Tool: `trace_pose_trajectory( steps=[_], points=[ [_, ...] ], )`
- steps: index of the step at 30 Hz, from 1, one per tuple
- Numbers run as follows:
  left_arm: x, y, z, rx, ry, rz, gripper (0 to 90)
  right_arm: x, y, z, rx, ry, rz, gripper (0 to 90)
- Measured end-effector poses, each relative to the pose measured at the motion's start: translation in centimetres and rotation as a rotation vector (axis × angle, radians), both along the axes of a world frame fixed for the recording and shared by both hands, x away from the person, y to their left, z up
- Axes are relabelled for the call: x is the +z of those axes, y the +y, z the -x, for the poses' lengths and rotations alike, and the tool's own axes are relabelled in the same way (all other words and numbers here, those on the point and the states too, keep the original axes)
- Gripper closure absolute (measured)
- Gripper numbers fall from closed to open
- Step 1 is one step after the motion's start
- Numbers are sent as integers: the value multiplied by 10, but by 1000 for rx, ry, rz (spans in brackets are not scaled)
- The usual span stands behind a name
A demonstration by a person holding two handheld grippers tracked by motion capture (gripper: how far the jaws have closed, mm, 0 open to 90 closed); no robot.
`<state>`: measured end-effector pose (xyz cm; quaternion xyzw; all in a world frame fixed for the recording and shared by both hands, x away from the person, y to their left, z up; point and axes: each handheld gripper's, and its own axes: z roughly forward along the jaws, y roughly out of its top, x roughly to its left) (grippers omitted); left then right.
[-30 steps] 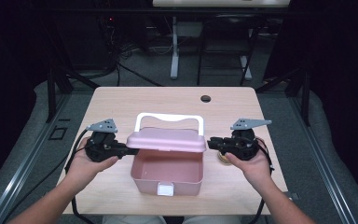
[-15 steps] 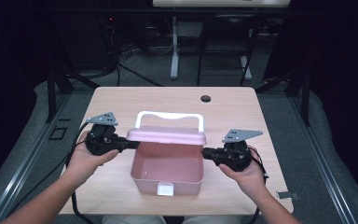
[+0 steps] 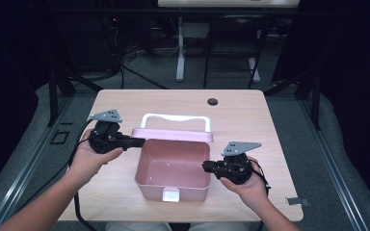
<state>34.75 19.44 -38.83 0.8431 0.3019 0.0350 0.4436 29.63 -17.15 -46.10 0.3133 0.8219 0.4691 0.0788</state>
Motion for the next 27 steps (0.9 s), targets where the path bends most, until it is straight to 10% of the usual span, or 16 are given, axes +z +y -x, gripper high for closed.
trace_pose_trajectory(
  steps=[27],
  points=[
    [10,-4,-20,30,-6,-10,900,-21,22,7,67,35,60,850]
  ],
)
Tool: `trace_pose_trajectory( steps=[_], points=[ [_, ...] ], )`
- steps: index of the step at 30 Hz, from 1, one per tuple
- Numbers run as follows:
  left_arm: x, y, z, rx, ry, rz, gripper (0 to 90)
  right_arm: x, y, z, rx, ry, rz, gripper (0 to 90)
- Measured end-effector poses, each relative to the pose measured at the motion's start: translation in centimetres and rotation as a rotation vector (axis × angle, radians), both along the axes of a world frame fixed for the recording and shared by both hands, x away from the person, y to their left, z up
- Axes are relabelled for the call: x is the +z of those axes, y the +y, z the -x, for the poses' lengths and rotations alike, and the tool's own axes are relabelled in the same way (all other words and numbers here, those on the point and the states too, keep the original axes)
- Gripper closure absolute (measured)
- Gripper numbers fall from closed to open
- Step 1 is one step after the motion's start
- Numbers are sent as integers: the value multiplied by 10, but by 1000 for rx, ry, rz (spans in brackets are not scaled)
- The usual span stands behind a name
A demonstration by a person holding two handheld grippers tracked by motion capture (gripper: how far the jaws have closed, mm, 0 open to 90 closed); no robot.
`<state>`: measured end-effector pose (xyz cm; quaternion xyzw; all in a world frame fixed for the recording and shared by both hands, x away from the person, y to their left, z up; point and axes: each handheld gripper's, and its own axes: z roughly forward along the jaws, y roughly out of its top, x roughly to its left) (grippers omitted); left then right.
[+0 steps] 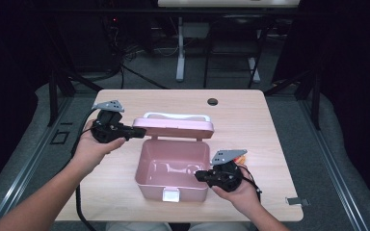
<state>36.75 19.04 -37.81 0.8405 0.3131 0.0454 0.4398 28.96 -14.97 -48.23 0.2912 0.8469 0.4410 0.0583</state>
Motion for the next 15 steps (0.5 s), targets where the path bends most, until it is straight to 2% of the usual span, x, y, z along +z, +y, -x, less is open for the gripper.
trace_pose_trajectory(
  steps=[15],
  points=[
    [0,-2,-8,15,4,-1,900,-5,5,2,12,1,16,855]
  ],
)
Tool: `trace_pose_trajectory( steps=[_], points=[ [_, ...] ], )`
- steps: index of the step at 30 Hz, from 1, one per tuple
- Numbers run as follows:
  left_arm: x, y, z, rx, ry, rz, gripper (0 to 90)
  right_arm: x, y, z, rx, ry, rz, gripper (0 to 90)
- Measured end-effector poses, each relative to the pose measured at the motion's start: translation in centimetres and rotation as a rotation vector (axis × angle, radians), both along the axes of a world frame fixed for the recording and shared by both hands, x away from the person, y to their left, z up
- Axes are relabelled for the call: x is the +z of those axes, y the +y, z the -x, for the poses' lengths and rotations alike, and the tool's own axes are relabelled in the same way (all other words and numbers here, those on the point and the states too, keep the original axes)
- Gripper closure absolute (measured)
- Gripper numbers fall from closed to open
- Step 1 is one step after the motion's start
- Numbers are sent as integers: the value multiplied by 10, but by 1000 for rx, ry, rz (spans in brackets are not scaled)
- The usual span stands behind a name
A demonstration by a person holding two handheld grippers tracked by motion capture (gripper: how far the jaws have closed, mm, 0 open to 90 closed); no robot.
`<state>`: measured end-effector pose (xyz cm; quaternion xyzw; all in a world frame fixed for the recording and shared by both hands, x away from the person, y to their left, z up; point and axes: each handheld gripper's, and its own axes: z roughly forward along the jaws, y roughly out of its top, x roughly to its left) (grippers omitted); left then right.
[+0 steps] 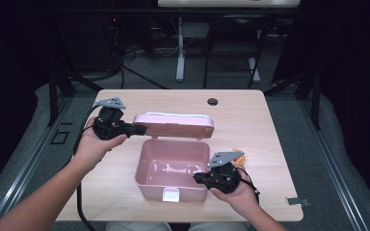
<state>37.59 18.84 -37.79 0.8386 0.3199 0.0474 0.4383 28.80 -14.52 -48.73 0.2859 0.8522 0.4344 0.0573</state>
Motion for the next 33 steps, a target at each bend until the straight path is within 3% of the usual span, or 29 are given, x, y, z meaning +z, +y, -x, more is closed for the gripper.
trace_pose_trajectory(
  steps=[33],
  points=[
    [1,-7,-18,20,3,2,900,-1,-4,-4,-11,-4,-5,889]
  ],
)
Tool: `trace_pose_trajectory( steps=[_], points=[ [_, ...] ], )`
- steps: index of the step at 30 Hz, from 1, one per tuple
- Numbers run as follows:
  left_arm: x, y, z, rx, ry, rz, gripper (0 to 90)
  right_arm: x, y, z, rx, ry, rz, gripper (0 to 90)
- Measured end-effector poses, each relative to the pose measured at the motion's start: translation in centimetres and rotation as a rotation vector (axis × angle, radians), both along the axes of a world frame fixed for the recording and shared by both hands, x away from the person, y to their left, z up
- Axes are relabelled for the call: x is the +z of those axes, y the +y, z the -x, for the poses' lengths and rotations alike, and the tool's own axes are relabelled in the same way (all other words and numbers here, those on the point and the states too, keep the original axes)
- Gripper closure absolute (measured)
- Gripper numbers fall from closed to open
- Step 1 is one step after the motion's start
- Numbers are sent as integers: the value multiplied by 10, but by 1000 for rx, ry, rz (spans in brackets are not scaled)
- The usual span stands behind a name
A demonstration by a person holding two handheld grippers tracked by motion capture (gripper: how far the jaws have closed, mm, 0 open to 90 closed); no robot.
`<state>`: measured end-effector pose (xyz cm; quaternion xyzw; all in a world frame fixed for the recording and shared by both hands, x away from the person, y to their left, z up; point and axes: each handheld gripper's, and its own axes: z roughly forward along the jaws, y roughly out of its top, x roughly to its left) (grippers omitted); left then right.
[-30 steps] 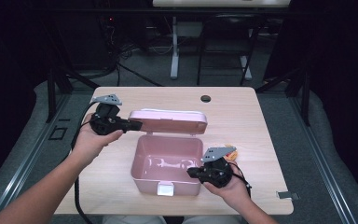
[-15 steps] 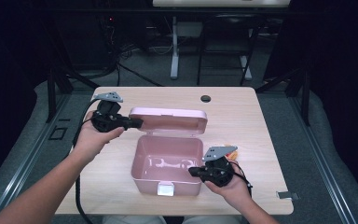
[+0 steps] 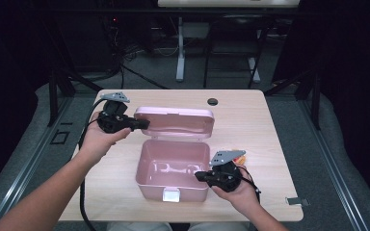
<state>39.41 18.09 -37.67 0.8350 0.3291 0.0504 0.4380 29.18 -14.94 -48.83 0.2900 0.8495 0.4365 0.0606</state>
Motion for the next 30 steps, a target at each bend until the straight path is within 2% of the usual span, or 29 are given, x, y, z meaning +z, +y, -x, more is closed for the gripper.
trace_pose_trajectory(
  steps=[9,30],
  points=[
    [-2,1,-11,22,9,3,900,-1,-1,-2,-6,-3,-7,892],
    [-5,7,-19,62,15,0,894,-2,-6,-2,-24,-8,-18,899]
  ],
)
